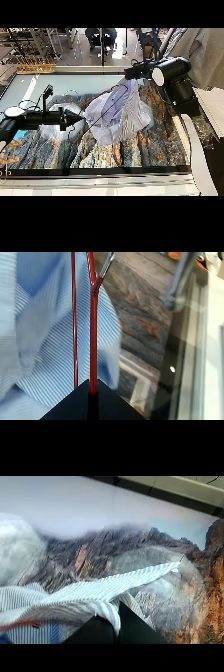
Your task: Fold the clothes and pants, and hang the long-sleeved shirts on hangers.
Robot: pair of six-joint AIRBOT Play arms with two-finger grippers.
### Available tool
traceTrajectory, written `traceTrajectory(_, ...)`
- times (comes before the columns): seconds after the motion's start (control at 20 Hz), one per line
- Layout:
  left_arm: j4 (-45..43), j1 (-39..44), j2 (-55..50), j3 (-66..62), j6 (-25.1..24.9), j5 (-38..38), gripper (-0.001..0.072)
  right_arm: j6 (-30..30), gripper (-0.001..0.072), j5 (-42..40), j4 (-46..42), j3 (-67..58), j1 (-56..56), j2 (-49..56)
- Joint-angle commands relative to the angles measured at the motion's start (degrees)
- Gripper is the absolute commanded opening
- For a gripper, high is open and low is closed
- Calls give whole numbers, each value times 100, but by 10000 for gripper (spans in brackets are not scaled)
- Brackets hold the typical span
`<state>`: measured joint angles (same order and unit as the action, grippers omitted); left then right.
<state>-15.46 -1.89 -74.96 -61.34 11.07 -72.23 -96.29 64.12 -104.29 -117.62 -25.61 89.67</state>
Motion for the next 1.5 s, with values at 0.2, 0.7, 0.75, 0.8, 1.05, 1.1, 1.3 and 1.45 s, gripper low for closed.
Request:
traceTrajectory(0.2,354,326,-188,2,-205,238,17,151,26,789,-87,-31,-610,-87)
traceTrajectory(0.7,348,597,201,2,1084,2592,12,94,26,1220,-608,-52,-640,-686)
traceTrajectory(0.75,348,656,413,2,1082,3069,12,61,26,1244,-669,-50,-640,-758)
traceTrajectory(0.8,345,721,632,2,1084,3451,12,-20,26,1292,-697,-52,-640,-798)
traceTrajectory(1.05,240,1152,1342,2,1226,3987,12,-118,27,1443,-544,2,-750,-793)
traceTrajectory(1.1,11,1318,1335,2,1346,4188,11,-116,27,1475,-507,0,-826,-798)
traceTrajectory(1.3,-944,2050,1156,2,1620,4784,11,-109,27,1711,-437,2,-1252,-798)
traceTrajectory(1.45,-942,2299,922,2,1596,4933,12,-15,27,1945,-59,2,-1646,-809)
